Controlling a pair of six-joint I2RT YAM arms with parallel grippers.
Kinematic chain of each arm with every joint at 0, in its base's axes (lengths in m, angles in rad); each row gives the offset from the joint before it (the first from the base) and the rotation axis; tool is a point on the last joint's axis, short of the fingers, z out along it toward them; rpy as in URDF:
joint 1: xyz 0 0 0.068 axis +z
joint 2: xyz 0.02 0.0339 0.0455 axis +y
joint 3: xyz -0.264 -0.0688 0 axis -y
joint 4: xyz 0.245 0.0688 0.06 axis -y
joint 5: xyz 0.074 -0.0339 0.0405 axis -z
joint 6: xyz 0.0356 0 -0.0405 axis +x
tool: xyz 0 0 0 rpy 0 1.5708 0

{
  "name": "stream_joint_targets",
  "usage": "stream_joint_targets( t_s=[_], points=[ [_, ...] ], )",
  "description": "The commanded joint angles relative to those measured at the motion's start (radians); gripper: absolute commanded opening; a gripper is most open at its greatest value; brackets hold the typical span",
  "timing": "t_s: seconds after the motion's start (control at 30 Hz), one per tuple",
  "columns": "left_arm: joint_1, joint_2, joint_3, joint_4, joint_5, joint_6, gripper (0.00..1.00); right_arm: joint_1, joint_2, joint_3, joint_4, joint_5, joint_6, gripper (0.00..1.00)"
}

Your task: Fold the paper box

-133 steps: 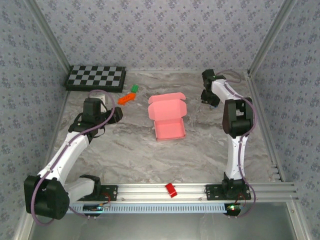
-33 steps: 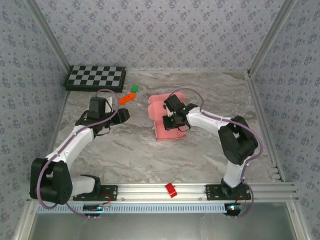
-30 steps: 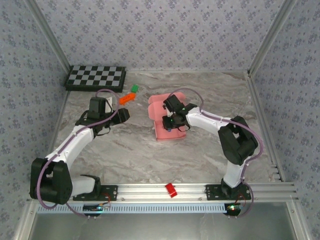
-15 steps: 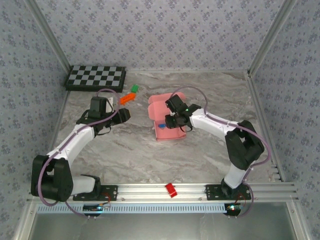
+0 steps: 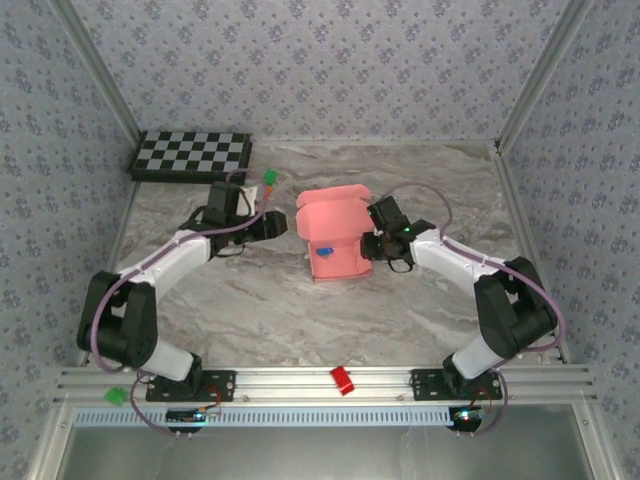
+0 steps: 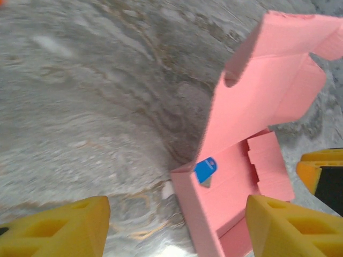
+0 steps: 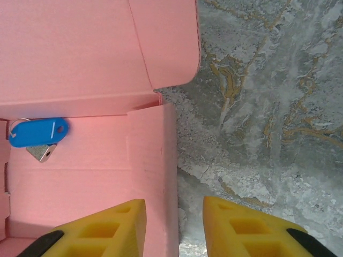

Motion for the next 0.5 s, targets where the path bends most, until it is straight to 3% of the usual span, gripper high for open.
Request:
stream_joint_targets(
  t_s=[0.0, 0.27, 0.47],
  points=[
    [-0.02, 0.08, 0.064, 0.113, 0.081, 0.012, 0.66, -0.027, -0.03, -0.039, 0.103, -0.094, 0.001, 0.36],
    [-0.048, 0.236, 0.146, 0.198, 0.191, -0.009, 0.51, -0.066, -0.008, -0.071, 0.175, -0.148, 0.034, 0.38],
    [-0.053, 0.275, 0.157, 0.227, 0.182, -0.025, 0.34, -0.071, 0.024, -0.058, 0.193, -0.169, 0.036, 0.38]
  ],
)
